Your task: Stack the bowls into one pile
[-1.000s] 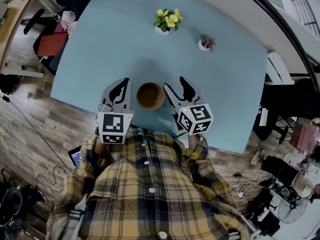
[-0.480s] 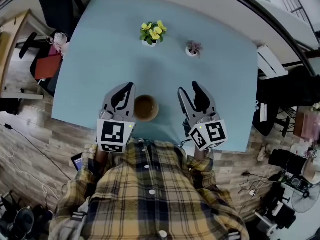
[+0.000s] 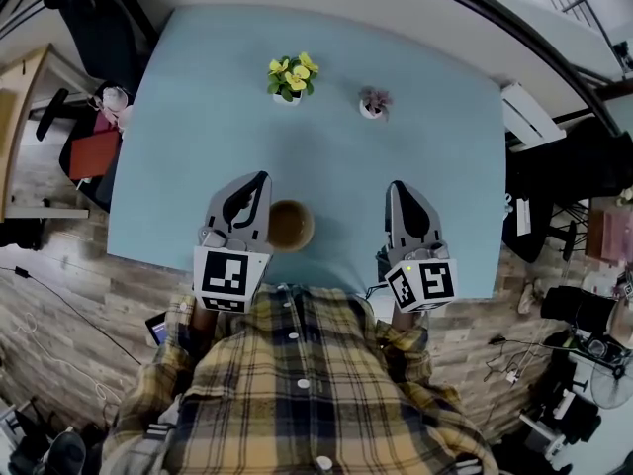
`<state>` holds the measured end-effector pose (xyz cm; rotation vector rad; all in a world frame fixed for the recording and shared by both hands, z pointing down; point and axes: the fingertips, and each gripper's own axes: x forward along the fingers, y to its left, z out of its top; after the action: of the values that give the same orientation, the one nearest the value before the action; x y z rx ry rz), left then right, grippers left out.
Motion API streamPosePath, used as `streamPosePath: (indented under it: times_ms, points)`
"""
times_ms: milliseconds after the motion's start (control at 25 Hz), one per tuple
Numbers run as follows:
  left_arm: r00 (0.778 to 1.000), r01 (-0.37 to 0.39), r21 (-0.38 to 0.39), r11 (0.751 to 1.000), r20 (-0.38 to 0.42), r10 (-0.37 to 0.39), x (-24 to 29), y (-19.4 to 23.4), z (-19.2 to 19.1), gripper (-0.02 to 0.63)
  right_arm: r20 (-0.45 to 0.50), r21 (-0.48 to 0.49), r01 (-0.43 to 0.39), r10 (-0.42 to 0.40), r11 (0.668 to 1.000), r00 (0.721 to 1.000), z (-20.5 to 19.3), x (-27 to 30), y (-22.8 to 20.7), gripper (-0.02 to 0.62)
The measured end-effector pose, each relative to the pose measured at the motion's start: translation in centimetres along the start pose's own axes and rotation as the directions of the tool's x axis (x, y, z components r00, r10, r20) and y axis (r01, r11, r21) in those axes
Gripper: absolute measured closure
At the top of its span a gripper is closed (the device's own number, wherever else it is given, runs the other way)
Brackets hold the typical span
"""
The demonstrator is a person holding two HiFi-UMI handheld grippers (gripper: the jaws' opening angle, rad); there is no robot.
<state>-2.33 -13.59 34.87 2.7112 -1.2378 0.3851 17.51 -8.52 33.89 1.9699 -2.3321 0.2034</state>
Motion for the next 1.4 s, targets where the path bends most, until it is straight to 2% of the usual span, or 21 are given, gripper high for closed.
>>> streamPosePath:
  times_ms: [400, 1400]
  points:
    - [1.000, -0.006, -0.001, 1.000, -0.010, 0.006, -0.3, 0.4, -0.5, 0.614, -0.022, -0.006, 0.033, -0.033, 0.999, 0.999, -0.8, -0.7, -0.4, 0.592]
    - [0.999, -0.027, -0.001, 1.000, -0.025, 0.026, -0.8, 0.6, -1.3, 0.614, -0.040, 0.006, 0.007, -0.007, 1.000, 0.999, -1.5, 0.0, 0.5, 0.594]
